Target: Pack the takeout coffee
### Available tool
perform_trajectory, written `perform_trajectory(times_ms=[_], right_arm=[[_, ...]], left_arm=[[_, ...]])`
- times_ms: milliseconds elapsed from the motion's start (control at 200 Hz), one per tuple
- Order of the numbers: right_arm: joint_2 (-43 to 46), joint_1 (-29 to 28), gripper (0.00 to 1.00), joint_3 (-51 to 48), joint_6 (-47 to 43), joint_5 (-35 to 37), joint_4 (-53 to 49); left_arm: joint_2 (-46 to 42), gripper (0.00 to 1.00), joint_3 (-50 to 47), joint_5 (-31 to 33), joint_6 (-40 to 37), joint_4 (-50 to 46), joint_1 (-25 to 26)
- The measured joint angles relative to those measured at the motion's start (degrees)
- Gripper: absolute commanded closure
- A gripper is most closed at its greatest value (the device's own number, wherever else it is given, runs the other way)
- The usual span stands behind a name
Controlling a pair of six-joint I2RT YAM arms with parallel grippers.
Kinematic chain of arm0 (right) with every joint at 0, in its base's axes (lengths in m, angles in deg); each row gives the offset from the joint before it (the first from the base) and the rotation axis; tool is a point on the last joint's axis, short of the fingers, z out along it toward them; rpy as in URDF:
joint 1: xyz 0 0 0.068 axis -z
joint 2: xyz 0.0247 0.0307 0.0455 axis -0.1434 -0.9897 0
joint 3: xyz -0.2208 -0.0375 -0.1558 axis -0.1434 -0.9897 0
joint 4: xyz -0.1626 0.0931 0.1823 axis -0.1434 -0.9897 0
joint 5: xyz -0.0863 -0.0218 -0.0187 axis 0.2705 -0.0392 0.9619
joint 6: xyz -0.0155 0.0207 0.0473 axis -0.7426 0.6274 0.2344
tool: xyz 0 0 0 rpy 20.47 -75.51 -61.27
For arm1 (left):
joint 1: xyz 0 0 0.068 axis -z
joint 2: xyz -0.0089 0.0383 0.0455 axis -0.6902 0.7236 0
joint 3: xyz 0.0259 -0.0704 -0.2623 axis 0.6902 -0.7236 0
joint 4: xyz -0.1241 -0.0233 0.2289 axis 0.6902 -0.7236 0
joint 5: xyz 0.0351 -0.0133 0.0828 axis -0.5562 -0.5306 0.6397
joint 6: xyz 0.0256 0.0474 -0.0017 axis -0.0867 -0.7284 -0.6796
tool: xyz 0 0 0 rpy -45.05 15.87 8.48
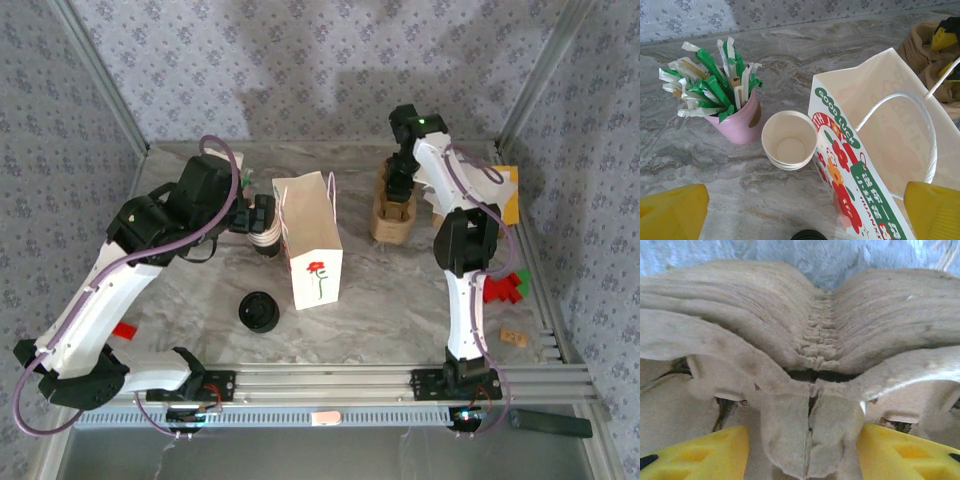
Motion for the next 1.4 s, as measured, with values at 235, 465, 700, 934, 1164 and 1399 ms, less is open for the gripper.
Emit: perform_trajectory(times_ms=[235,465,700,934,1164,1399], right_arm=[[18.45,5.25,0.39,-14.25,-20.74,-0.42,7.61],[31.01,19.47,0.44,-38.1,-44.26,-24.09,39.87],[18.05,19.74,0.45,-32.02,-67.67,-38.25,41.77],[16.37,19.71,0.46,-31.8,-75.3,-40.83,42.53],[16.37,19.67,0.46,-34.25,-77.44,-40.81,44.52],[16.37,19.67,0.46,-35.5,-78.42,-40.81,44.98]], left_arm=[[0.15,0.0,0.55,-0.04,-0.39,-0.2,0.0],[2.27,0.0,5.22,-2.19,-0.07,-1.55,0.0],[7.93,0.0,11.82,-9.4,1.18,-3.52,0.0],[14.25,0.0,19.19,-13.81,2.45,-5.05,0.0],[18.43,0.0,24.35,-15.93,2.86,-6.34,0.0],[21.03,0.0,27.96,-17.2,2.91,-6.75,0.0]])
